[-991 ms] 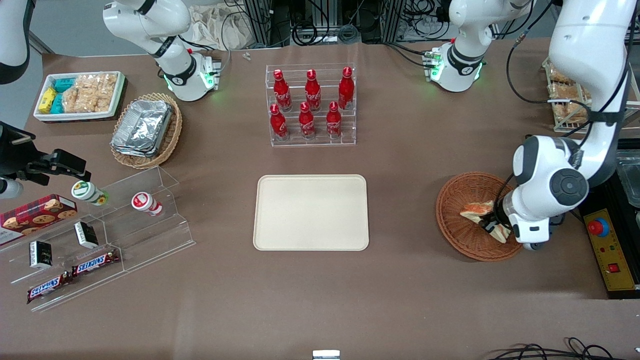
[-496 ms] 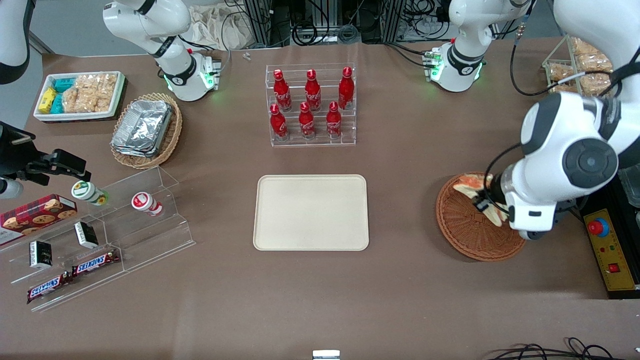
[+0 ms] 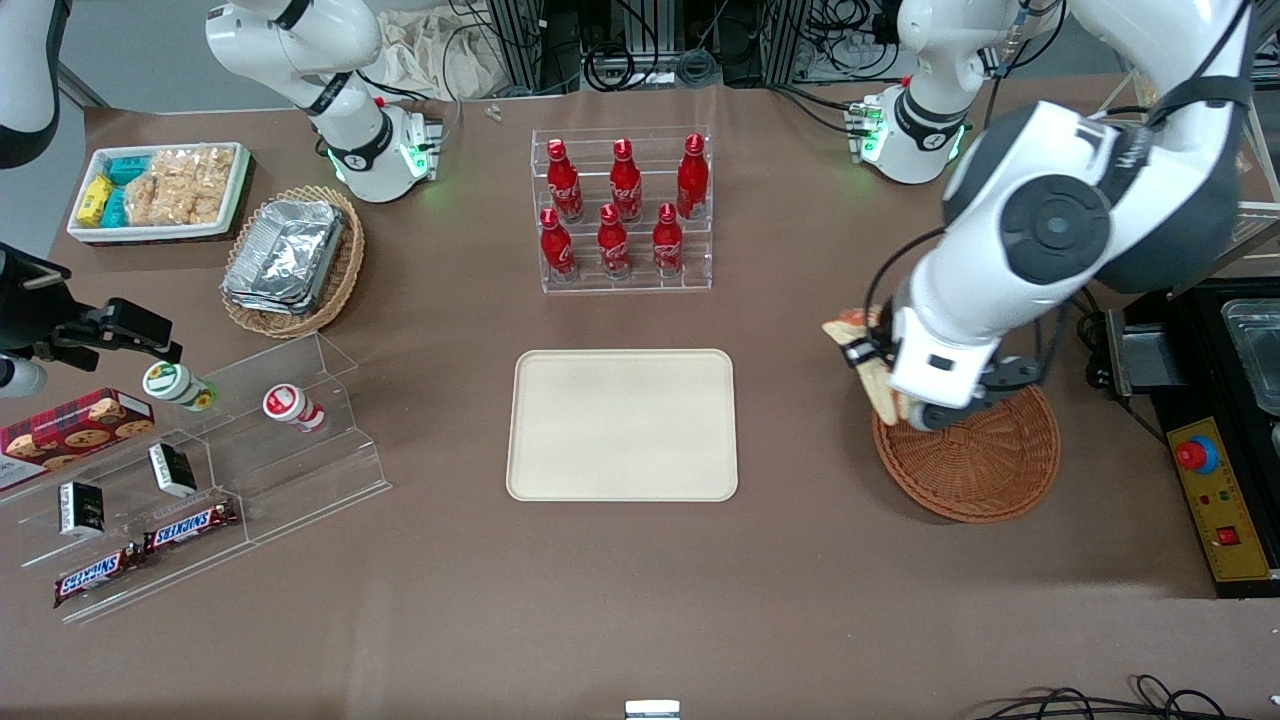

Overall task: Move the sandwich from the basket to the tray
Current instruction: 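Carry the sandwich with the left gripper over to the cream tray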

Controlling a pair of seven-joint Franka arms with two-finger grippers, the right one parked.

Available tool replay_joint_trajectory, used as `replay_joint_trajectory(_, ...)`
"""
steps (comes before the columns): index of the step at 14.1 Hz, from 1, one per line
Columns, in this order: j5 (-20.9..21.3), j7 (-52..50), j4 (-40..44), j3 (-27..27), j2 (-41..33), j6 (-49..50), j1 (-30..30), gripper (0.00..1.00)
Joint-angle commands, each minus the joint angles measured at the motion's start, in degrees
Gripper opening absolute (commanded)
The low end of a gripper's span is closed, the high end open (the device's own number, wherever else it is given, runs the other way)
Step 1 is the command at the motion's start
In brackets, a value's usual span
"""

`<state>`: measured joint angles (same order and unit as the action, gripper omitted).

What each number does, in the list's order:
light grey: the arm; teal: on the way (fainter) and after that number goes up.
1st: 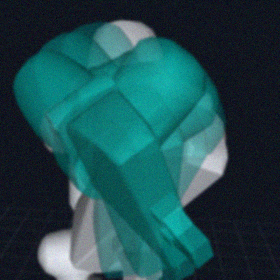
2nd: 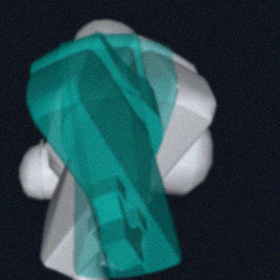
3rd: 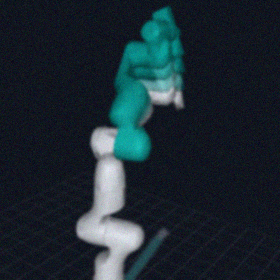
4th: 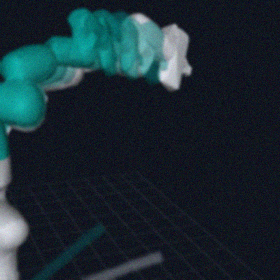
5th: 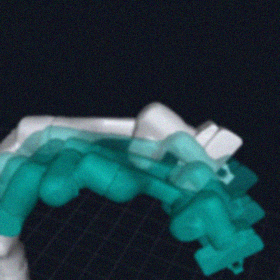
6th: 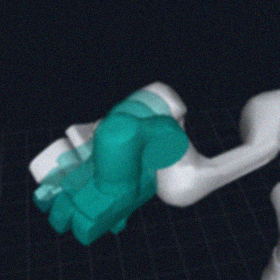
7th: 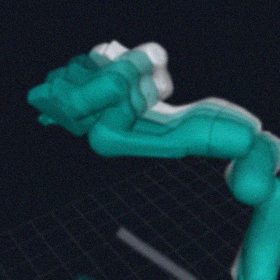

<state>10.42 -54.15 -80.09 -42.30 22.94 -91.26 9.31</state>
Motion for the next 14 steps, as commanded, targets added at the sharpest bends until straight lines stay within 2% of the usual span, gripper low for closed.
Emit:
replay_joint_trajectory(1,0.91,0.28,-0.32,-0.51,3.85,-4.60,-4.37,0.00)
replay_joint_trajectory(6,2.40,0.98,-1.56,-0.24,12.63,-12.26,-8.34,0.00)
replay_joint_trajectory(10,12.41,-2.89,-1.56,0.02,19.14,-16.39,-12.82,0.00)
replay_joint_trajectory(14,15.23,-2.80,-1.56,0.28,24.86,-24.39,-14.14,0.00)
